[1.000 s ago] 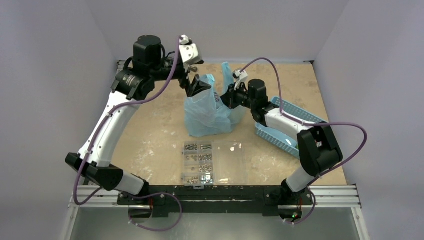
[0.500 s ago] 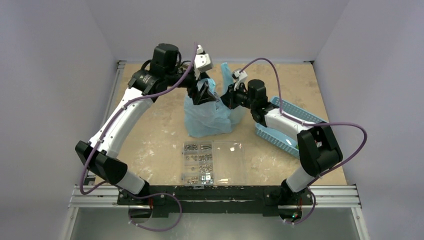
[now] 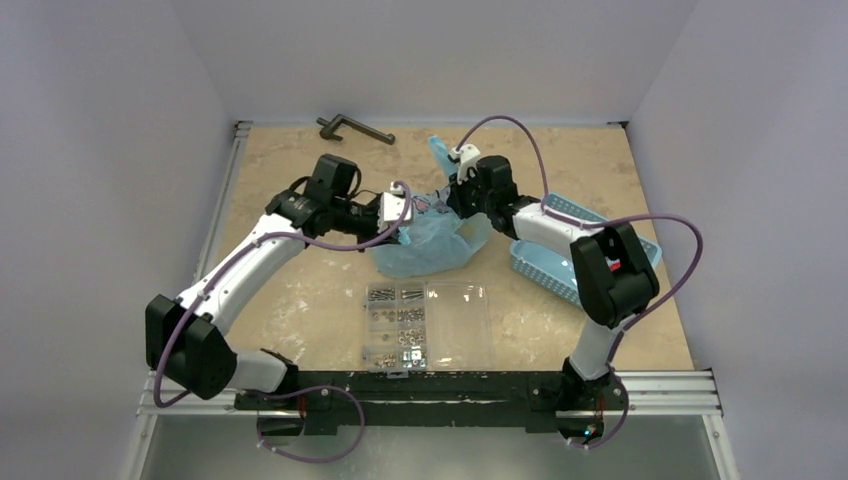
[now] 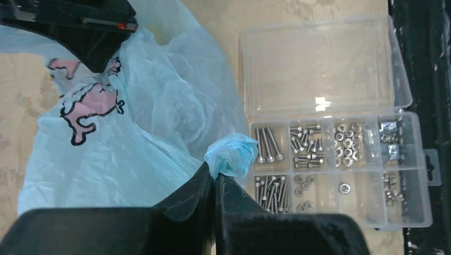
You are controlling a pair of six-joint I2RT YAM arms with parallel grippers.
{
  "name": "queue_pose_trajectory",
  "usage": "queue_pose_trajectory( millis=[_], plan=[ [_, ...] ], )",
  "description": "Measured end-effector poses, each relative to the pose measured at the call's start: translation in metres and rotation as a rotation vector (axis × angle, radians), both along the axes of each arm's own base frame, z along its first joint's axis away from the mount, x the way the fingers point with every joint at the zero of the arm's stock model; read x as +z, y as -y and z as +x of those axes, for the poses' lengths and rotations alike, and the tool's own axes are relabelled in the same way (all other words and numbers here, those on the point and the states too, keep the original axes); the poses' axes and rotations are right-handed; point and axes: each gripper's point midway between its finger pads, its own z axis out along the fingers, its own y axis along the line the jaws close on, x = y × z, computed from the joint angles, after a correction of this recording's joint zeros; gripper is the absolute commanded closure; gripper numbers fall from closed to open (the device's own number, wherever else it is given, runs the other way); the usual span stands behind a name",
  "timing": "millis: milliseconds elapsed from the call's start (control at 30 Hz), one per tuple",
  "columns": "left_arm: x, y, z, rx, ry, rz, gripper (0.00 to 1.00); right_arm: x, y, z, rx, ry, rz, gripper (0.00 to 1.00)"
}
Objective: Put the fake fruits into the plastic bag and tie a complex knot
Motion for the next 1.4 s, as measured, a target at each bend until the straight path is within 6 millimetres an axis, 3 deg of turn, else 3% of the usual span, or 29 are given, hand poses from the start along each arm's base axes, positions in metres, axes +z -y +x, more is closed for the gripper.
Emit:
queue_pose_trajectory(
  millis=[167, 267, 367, 467, 600, 800, 900, 933, 1000, 1033, 1133, 1200, 1300, 1400],
  plan=[
    [-0.059, 0.000, 0.017, -0.049, -0.041, 0.111, 1.00, -0.034, 0.011, 0.011, -0.003, -0.037, -0.145, 1.00],
    [-0.094, -0.004, 0.025, -0.064, -0.072, 0.183, 1.00, -0.042, 0.012, 0.023, -0.005, -0.046, -0.198, 1.00],
    [-0.117, -0.011, 0.030, -0.072, -0.087, 0.239, 1.00, -0.047, 0.009, 0.037, -0.004, -0.061, -0.237, 1.00],
    [-0.125, -0.021, 0.039, -0.066, -0.094, 0.271, 1.00, -0.056, 0.005, 0.047, 0.008, -0.097, -0.267, 1.00],
    [-0.128, -0.038, 0.059, -0.034, -0.078, 0.302, 1.00, -0.078, 0.008, 0.042, 0.020, -0.171, -0.308, 1.00],
    [-0.126, -0.058, 0.059, -0.039, -0.079, 0.332, 1.00, -0.079, 0.011, 0.025, 0.019, -0.234, -0.311, 1.00],
    [-0.106, -0.056, 0.053, -0.022, -0.070, 0.304, 1.00, -0.074, 0.015, 0.002, 0.014, -0.284, -0.282, 1.00],
    [-0.093, -0.054, 0.052, -0.005, -0.069, 0.278, 1.00, -0.069, 0.016, -0.005, 0.012, -0.294, -0.269, 1.00],
    [-0.056, -0.045, 0.054, 0.055, -0.069, 0.191, 1.00, -0.053, 0.017, -0.010, 0.006, -0.285, -0.239, 0.91],
    [-0.037, -0.041, 0.057, 0.083, -0.065, 0.147, 1.00, -0.042, 0.017, -0.009, 0.002, -0.268, -0.219, 0.85],
    [0.028, -0.026, 0.066, 0.186, -0.053, -0.031, 1.00, 0.000, 0.016, 0.003, -0.003, -0.185, -0.133, 0.43],
    [0.065, -0.019, 0.063, 0.248, -0.072, -0.146, 1.00, 0.022, 0.021, 0.013, -0.012, -0.144, -0.088, 0.28],
    [0.090, -0.015, 0.057, 0.297, -0.117, -0.240, 1.00, 0.049, 0.033, 0.026, -0.023, -0.095, -0.032, 0.07],
    [0.097, -0.010, 0.055, 0.344, -0.201, -0.302, 1.00, 0.086, 0.052, 0.021, -0.016, -0.022, 0.047, 0.01]
  ],
)
